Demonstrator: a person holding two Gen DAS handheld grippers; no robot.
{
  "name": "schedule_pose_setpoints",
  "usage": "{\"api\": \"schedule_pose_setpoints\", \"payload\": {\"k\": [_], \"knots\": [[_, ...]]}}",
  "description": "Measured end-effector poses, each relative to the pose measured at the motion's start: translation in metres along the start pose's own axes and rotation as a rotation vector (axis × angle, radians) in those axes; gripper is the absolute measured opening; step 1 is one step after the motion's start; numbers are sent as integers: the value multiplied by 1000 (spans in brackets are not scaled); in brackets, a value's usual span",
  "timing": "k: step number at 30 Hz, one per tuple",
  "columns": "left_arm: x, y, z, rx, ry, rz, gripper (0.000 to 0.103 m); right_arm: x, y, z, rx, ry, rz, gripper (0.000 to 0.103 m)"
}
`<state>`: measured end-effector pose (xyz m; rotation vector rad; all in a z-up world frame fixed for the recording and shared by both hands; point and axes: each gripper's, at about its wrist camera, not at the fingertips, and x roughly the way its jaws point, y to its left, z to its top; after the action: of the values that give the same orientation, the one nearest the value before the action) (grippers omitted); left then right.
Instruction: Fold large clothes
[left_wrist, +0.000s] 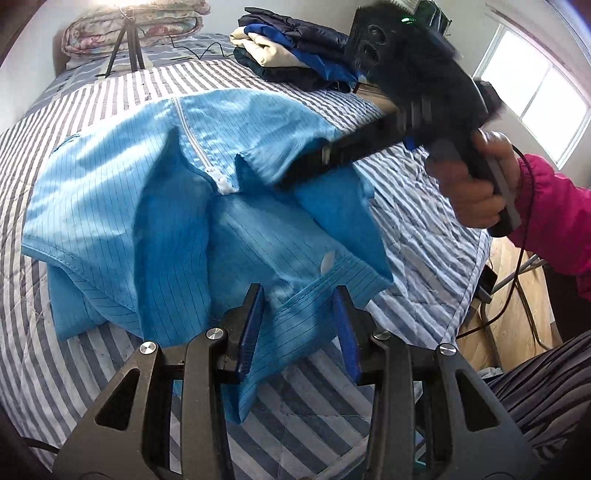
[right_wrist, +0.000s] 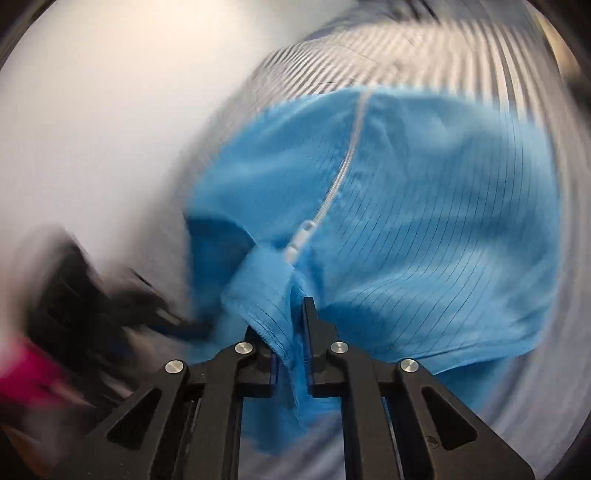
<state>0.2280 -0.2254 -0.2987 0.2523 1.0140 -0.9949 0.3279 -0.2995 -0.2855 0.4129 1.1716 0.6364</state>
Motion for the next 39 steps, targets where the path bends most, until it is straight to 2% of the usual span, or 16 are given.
{"api": "schedule_pose_setpoints", "payload": {"k": [1,3,4,8,13,14,17,22,26,30,33,36,39], "knots": [[2,0,0,4,6,0,39,-5,-19,0,113,-37,149,8],[6,0,-2,9,17,3,39,-9,-52,-4,276,-104,373,8],[7,0,-2,11,20,2,39,-10,-64,-6,328,-137,407,8],[11,-2,-4,30,34,8,39,-14,-74,-4,323,-143,282,8],[-6,4,-4,7,1,-8,39,-44,-47,10,161,-190,-74,8],[-15,6,-3,-4,-26,-14,39,-49,-38,12,111,-196,-170,8],[-41,22,7,-42,-116,2,39,-51,-11,12,-23,-192,-343,8],[-43,57,21,-108,-157,47,39,-66,27,1,-160,-270,-341,8],[-26,80,26,-169,-128,82,39,-46,45,-7,-227,-208,-280,8],[-15,94,26,-203,-117,104,39,-30,35,-4,-215,-172,-310,8],[-7,98,21,-215,-86,121,39,-22,21,-3,-174,-147,-384,8],[-3,98,16,-213,-61,125,39,-7,-4,-9,-102,-77,-377,8],[-16,99,19,-215,-67,112,39,-13,-4,-10,-100,-66,-366,7]]}}
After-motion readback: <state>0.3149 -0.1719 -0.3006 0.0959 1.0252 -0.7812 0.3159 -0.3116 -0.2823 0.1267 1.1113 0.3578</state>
